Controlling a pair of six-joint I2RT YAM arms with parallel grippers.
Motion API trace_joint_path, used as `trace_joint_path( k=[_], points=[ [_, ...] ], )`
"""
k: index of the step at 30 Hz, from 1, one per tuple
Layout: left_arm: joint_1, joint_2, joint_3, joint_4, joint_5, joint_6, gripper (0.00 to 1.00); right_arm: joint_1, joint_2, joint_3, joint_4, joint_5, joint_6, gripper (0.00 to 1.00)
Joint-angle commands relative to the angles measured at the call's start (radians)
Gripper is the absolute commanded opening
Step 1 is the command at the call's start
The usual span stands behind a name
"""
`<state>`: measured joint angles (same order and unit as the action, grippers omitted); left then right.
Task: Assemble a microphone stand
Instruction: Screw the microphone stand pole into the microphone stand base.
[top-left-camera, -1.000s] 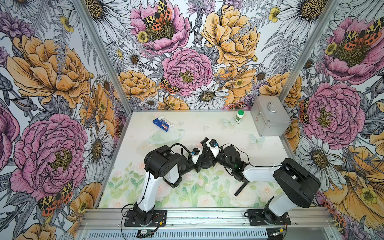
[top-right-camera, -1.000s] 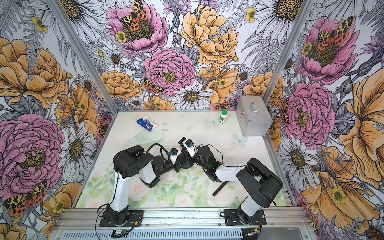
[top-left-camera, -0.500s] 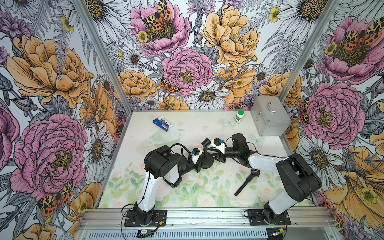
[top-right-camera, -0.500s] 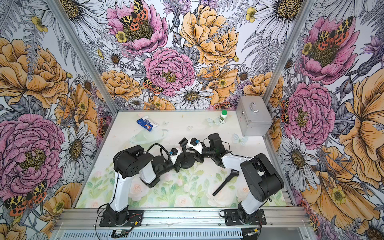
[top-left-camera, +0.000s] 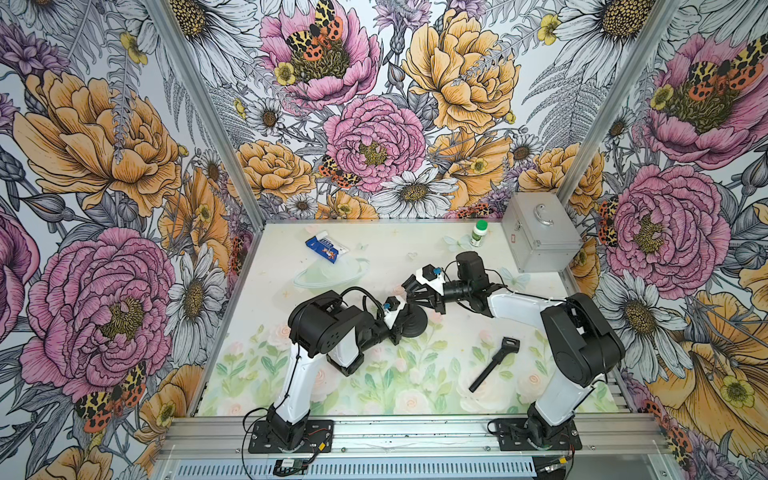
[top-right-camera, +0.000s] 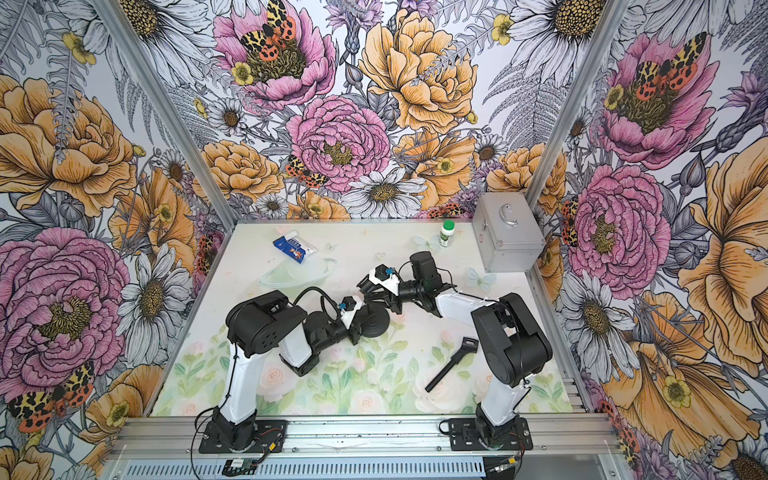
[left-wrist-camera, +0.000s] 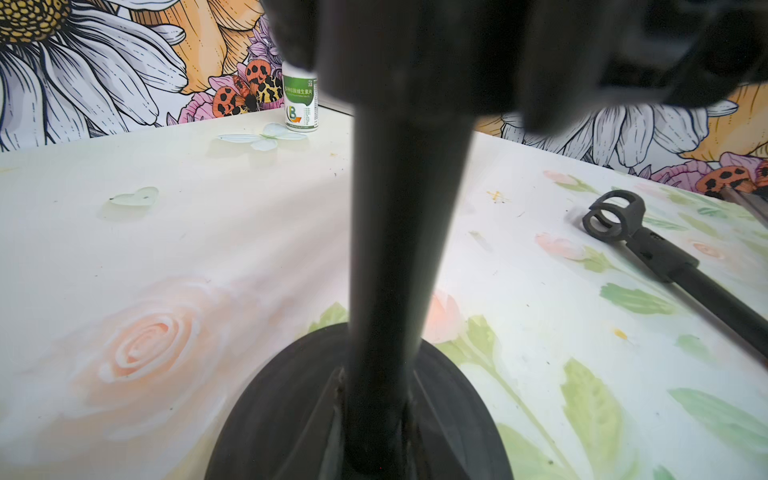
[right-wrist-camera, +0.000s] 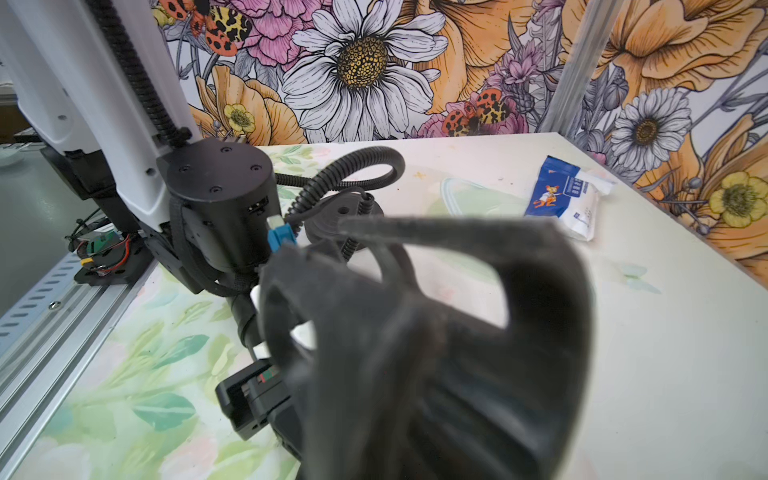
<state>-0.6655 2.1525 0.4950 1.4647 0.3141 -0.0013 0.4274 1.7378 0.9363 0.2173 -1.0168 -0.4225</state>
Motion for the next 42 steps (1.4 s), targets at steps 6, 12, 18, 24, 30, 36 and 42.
trace_joint_path(
  k=[6,12,18,24,30,36,42],
  points=[
    [-0.007,0.044,-0.024,-0.052,-0.01,-0.003,0.25,0.117,-0.079,-0.185,0.315,0.666,0.278,0.0],
    [-0.008,0.05,-0.02,-0.053,-0.01,-0.005,0.25,0.308,-0.11,-0.371,0.597,1.232,0.537,0.0],
    [-0.009,0.04,-0.026,-0.053,-0.015,0.001,0.24,0.265,-0.128,-0.302,0.446,0.732,0.312,0.28],
    [-0.012,0.042,-0.026,-0.052,-0.013,0.002,0.24,0.073,-0.083,-0.16,0.134,0.061,0.053,0.38],
    [-0.013,0.044,-0.019,-0.053,-0.007,0.003,0.24,0.001,-0.004,-0.019,-0.055,-0.088,-0.093,0.39],
    [-0.013,0.047,-0.019,-0.052,-0.008,0.003,0.24,-0.001,0.049,0.103,-0.242,-0.115,-0.21,0.36],
    [-0.013,0.046,-0.021,-0.053,-0.01,0.004,0.24,0.025,0.023,0.063,-0.193,0.105,-0.138,0.11]
  ],
)
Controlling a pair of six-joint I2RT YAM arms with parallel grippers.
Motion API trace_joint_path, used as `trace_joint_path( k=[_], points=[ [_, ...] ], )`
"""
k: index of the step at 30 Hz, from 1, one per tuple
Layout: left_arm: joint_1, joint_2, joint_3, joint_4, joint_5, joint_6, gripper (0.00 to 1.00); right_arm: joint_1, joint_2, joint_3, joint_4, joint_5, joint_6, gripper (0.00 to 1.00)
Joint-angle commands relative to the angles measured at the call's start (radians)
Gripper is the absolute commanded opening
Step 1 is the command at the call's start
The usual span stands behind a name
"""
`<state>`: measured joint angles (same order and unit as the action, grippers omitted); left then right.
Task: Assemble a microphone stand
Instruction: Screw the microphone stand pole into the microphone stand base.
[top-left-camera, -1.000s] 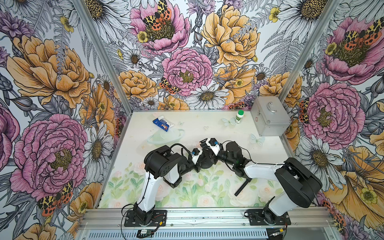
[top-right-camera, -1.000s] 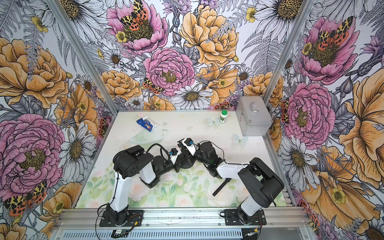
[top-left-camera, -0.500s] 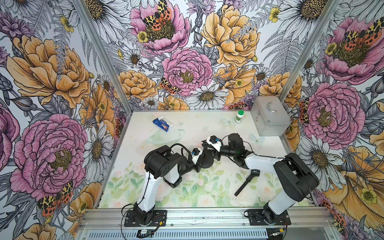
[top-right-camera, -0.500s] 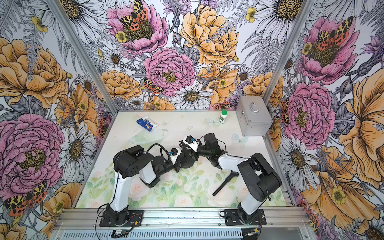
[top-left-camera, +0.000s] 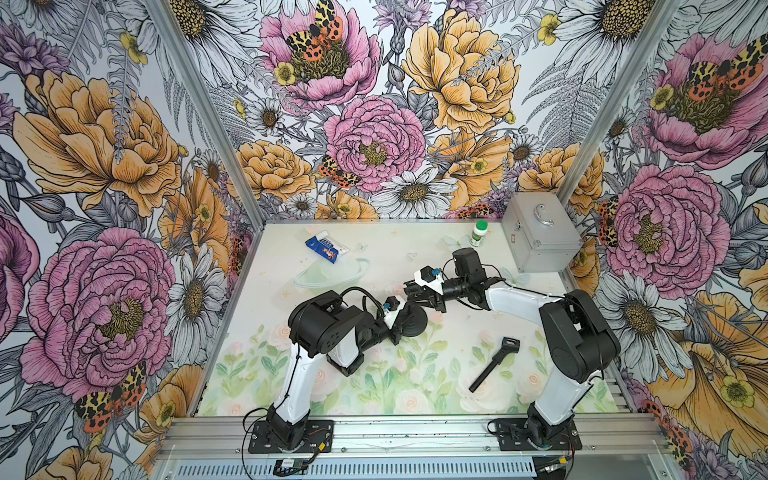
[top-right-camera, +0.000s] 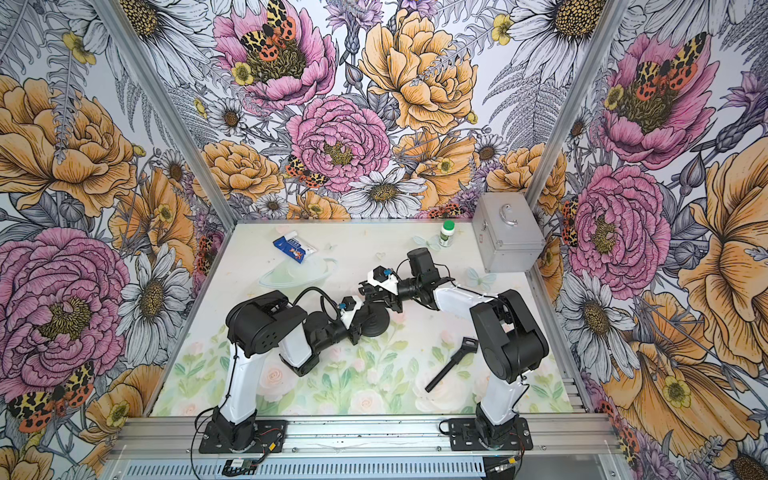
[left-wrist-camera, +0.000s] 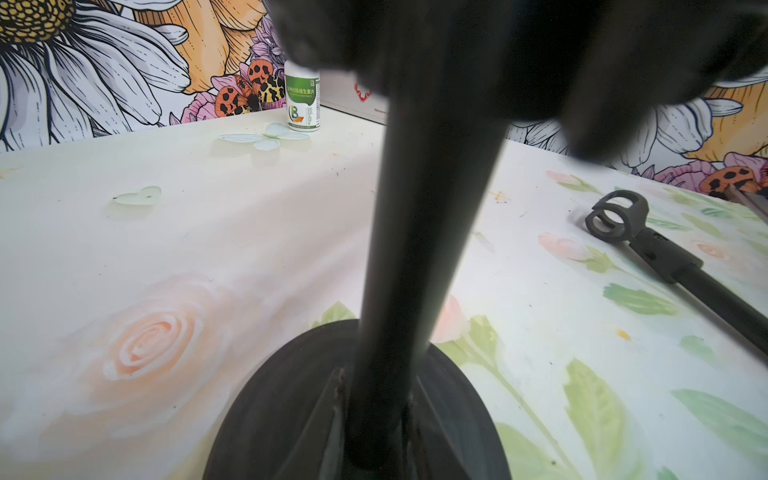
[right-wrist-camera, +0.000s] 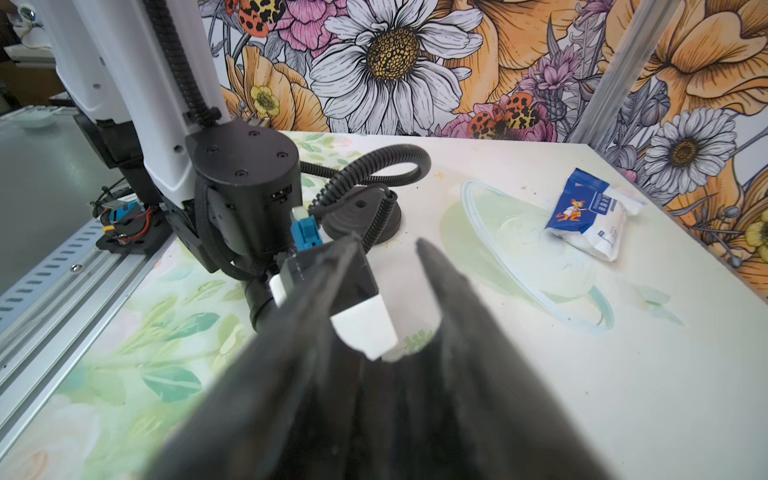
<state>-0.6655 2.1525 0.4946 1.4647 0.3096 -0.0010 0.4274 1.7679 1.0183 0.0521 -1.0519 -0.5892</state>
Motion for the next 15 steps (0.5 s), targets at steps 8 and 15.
trace_joint_path(
  k=[8,15],
  points=[
    [-0.013,0.045,-0.021,-0.053,-0.011,0.002,0.24,0.198,-0.076,-0.424,0.778,1.204,0.748,0.0],
    [-0.014,0.047,-0.019,-0.053,-0.013,0.001,0.24,0.268,-0.127,-0.416,0.683,1.087,0.583,0.28]
  ],
)
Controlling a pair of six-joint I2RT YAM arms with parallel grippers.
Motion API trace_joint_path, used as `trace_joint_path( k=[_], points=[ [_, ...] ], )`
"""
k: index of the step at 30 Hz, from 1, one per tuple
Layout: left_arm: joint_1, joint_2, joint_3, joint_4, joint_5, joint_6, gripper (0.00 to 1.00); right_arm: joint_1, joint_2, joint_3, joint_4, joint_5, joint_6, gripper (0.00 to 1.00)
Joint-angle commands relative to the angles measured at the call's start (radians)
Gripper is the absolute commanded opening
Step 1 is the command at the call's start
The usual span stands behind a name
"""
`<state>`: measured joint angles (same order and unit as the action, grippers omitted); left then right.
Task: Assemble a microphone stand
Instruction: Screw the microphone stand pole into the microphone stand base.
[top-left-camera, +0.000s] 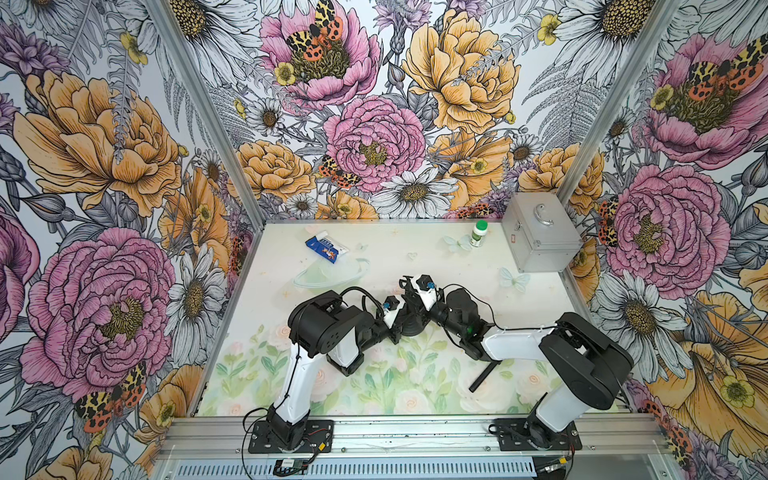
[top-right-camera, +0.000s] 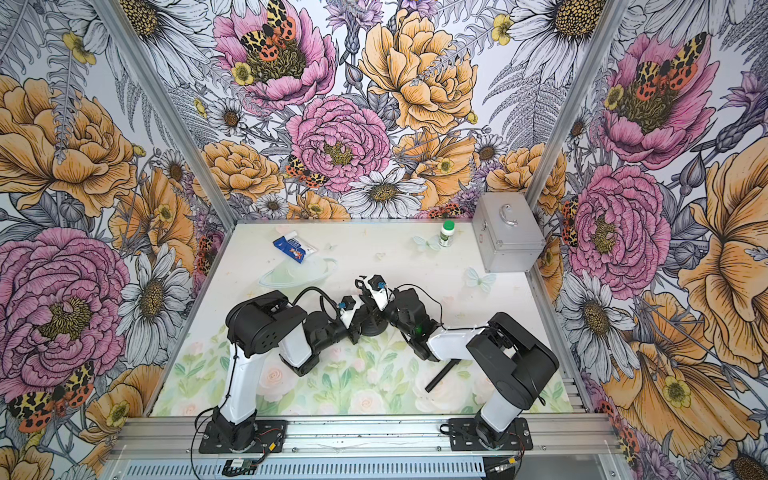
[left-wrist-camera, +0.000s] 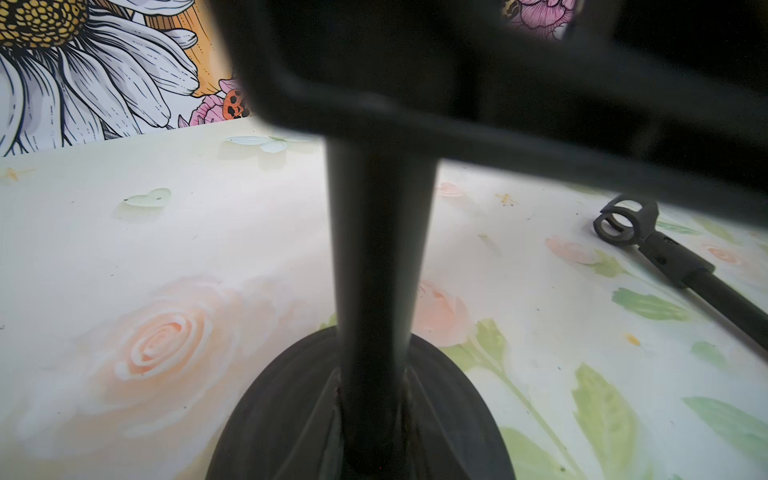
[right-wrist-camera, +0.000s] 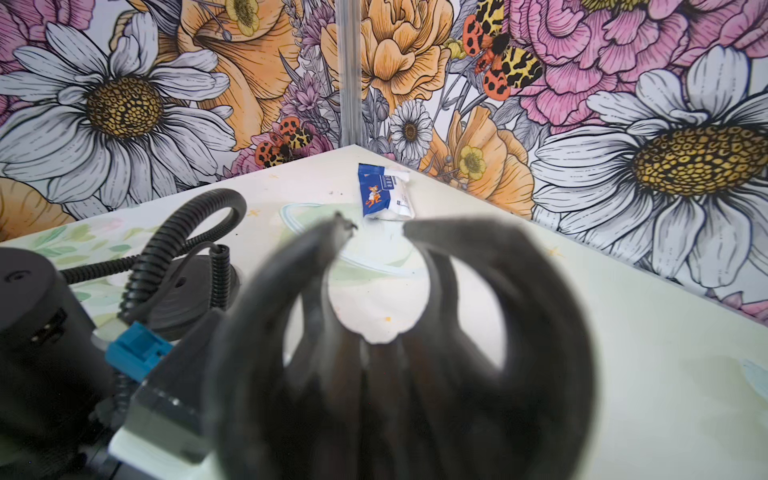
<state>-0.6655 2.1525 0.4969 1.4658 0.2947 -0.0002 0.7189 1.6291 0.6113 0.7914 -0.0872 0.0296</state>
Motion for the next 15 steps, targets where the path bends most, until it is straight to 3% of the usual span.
trace_joint_path(
  k=[1,3,4,6,11,15],
  points=[
    [-0.014,0.047,-0.021,-0.053,0.004,0.0,0.24,-0.035,0.008,-0.01,-0.07,0.014,-0.105,0.31],
    [-0.014,0.046,-0.022,-0.054,0.005,0.0,0.24,-0.091,-0.001,-0.007,-0.107,-0.22,-0.185,0.4],
    [-0.014,0.047,-0.021,-0.054,0.004,0.0,0.24,-0.143,0.0,0.003,-0.128,-0.394,-0.209,0.46],
    [-0.014,0.046,-0.02,-0.053,0.009,0.003,0.24,-0.214,0.01,0.028,-0.166,-0.602,-0.224,0.5],
    [-0.014,0.04,-0.023,-0.055,0.008,0.006,0.24,-0.301,0.044,0.161,-0.466,-0.872,-0.407,0.51],
    [-0.014,0.038,-0.023,-0.054,0.01,0.008,0.24,-0.331,0.087,0.278,-0.645,-0.967,-0.505,0.51]
  ],
)
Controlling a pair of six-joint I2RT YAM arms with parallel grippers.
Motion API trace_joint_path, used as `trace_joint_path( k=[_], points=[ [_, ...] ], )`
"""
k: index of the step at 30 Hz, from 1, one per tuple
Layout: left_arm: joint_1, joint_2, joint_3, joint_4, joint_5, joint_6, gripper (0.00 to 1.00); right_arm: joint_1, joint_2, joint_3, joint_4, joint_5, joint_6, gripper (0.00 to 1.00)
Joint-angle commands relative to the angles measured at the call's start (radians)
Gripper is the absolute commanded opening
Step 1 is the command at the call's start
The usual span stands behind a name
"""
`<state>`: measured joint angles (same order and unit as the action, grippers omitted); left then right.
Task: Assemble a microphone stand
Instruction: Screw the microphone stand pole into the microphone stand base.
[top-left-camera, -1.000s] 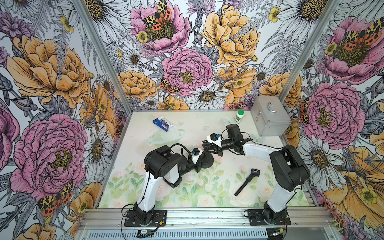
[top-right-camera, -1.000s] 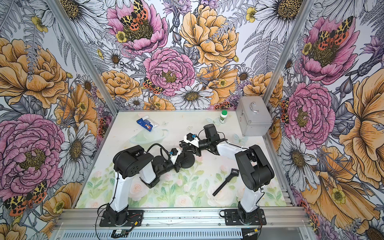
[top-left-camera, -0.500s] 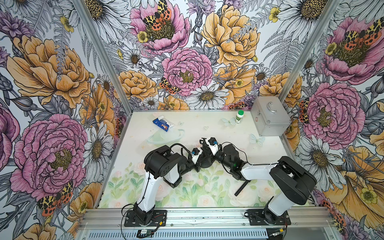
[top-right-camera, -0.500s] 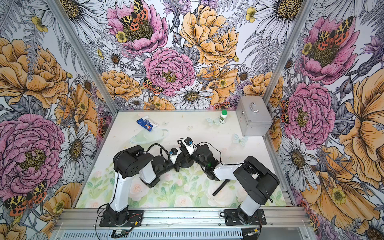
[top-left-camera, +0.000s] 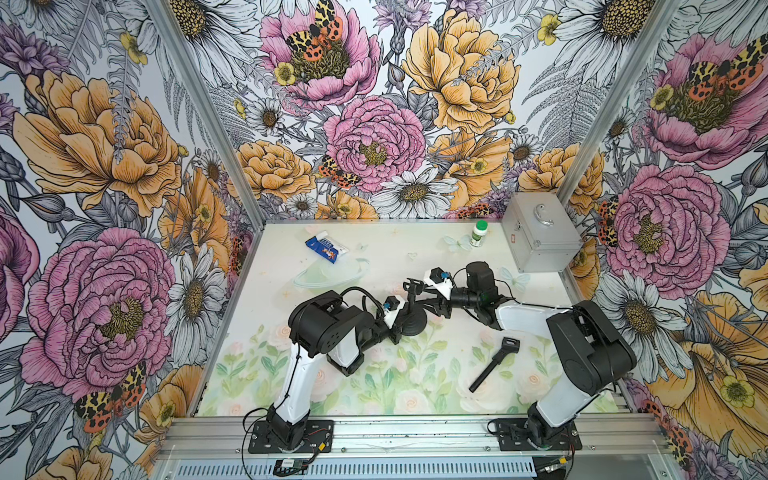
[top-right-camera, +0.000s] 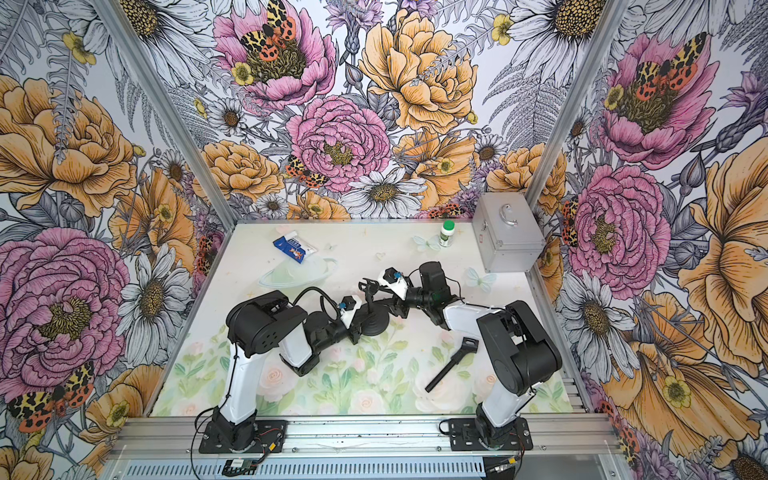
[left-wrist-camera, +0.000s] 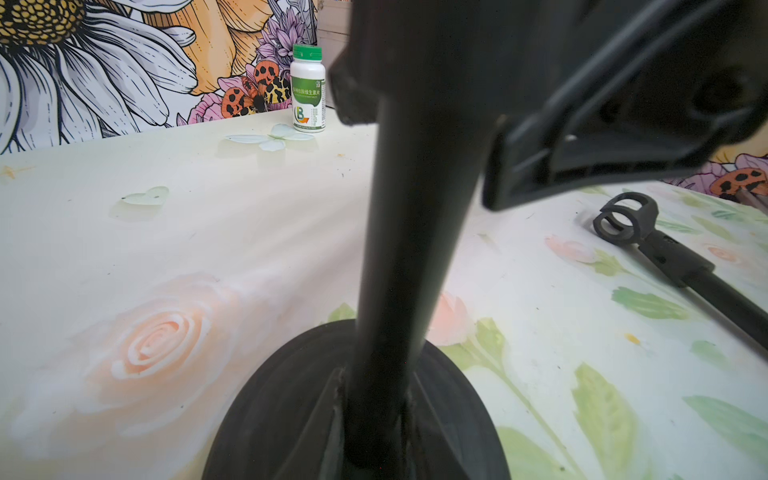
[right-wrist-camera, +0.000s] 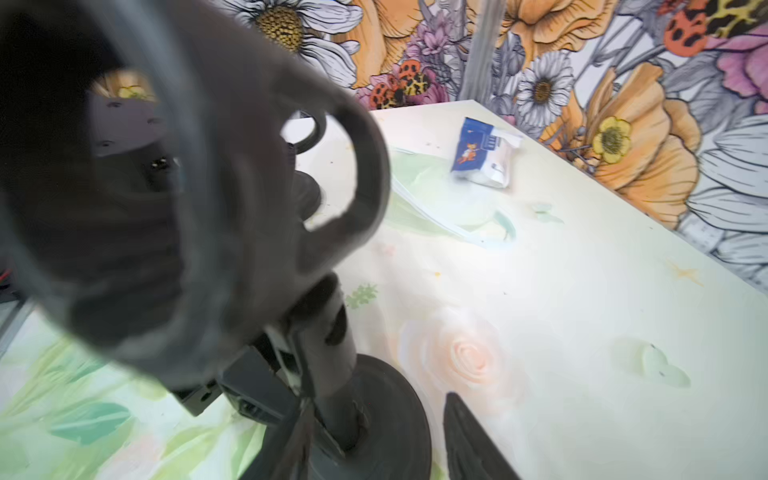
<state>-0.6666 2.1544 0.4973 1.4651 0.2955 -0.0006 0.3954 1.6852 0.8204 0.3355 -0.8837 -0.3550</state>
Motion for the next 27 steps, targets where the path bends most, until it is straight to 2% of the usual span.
trace_joint_path(
  k=[1,3,5,8,12,15,24,27],
  points=[
    [-0.013,0.037,-0.023,-0.053,0.01,0.009,0.24,-0.01,0.047,0.101,-0.245,-0.181,-0.152,0.51],
    [-0.013,0.036,-0.022,-0.054,0.012,0.009,0.24,-0.009,0.081,0.163,-0.35,-0.196,-0.212,0.5],
    [-0.011,0.037,-0.022,-0.054,0.013,0.009,0.24,-0.009,0.107,0.194,-0.362,-0.206,-0.21,0.49],
    [-0.012,0.036,-0.022,-0.053,0.014,0.008,0.24,-0.01,0.127,0.224,-0.362,-0.241,-0.216,0.49],
    [-0.011,0.036,-0.02,-0.053,0.014,0.008,0.24,-0.007,0.143,0.249,-0.362,-0.274,-0.212,0.4],
    [-0.011,0.037,-0.02,-0.054,0.013,0.008,0.24,-0.002,0.141,0.245,-0.362,-0.251,-0.209,0.37],
    [-0.011,0.043,-0.017,-0.053,0.015,0.004,0.24,0.015,0.138,0.266,-0.361,-0.254,-0.196,0.35],
    [-0.011,0.039,-0.019,-0.054,0.015,0.003,0.24,0.018,0.151,0.285,-0.362,-0.264,-0.19,0.31]
  ],
)
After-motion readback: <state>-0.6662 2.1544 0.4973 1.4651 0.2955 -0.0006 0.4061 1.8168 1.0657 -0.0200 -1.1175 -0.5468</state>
